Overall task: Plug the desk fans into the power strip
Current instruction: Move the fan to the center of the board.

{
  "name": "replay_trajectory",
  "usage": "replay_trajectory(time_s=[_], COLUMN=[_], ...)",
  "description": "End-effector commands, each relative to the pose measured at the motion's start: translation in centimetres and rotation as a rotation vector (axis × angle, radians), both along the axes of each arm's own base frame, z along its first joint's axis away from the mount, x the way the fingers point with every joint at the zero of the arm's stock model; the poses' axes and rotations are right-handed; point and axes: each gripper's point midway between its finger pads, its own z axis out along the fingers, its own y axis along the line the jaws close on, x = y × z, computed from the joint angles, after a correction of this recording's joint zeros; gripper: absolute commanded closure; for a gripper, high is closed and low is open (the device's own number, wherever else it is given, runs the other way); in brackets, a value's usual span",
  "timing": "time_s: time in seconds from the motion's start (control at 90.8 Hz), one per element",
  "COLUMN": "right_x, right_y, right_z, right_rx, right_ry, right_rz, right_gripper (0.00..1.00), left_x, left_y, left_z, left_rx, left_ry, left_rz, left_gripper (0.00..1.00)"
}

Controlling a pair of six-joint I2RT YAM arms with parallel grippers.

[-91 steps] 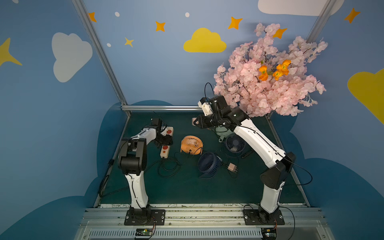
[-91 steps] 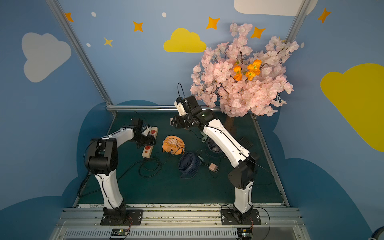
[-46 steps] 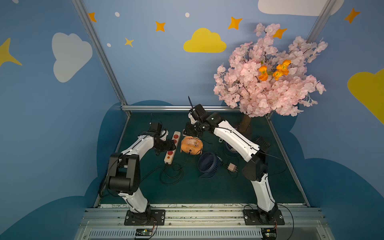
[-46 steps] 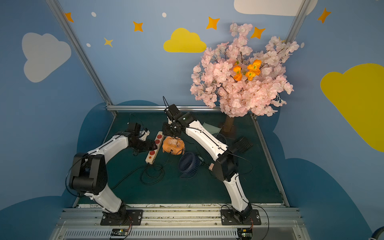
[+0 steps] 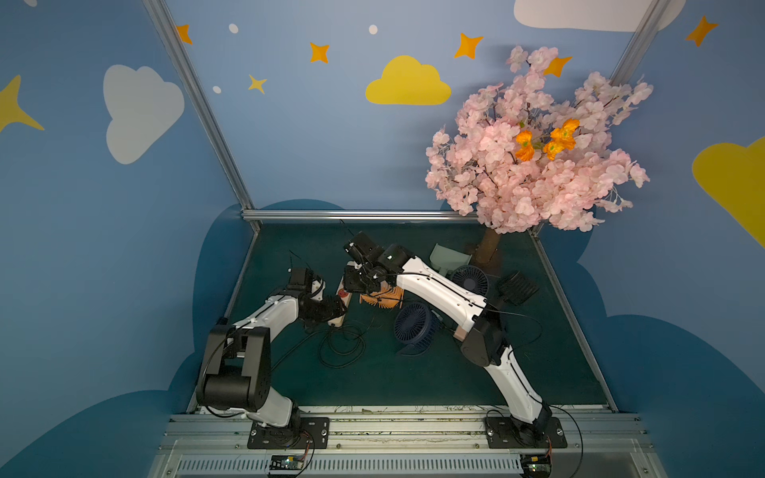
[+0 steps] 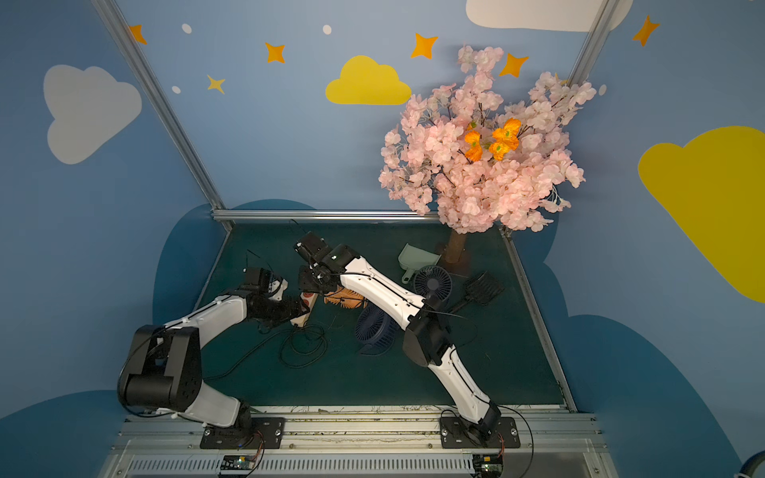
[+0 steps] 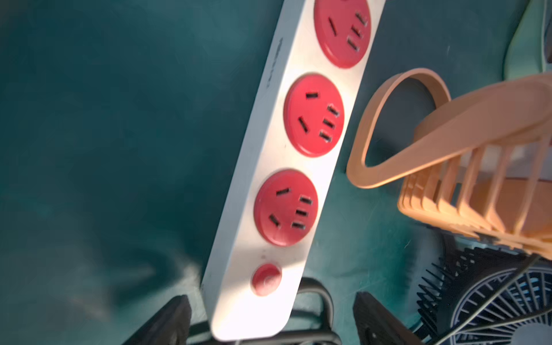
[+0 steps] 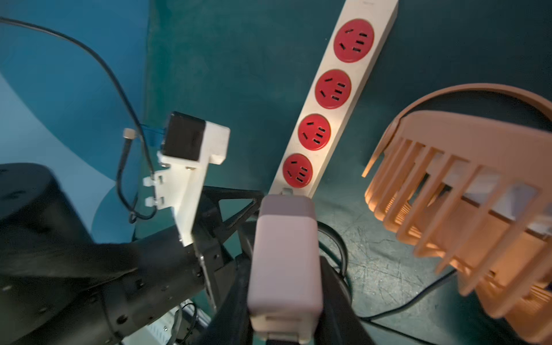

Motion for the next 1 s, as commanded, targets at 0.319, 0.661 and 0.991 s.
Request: replay_trajectory(time_s=[0.319,0.661,0.991], right_x=[3.7,1.0,-1.3], right_y=[-8.8,-12.2,-12.0], right_z=[-6.6,-5.1,-3.8], right_rx=[-0.244,-0.230,-0.264], right_ry=[0.164,0.261,0.230], right_rz=[0.003,0.344,0.510], right_gripper=[1.00,1.00,1.00], left_x=[-1.2,-1.7,0.9], left_y=[-6.8,-14.7,-8.8], left_z=[-0.3,1.6,1.0], left_rx=[-0.240,-0.399,-0.324], left_ry=[-0.060,-0.202,-0.189], left_rz=[-0.168,-0.345,-0.092], left_gripper=[0.14,0.15,0.29])
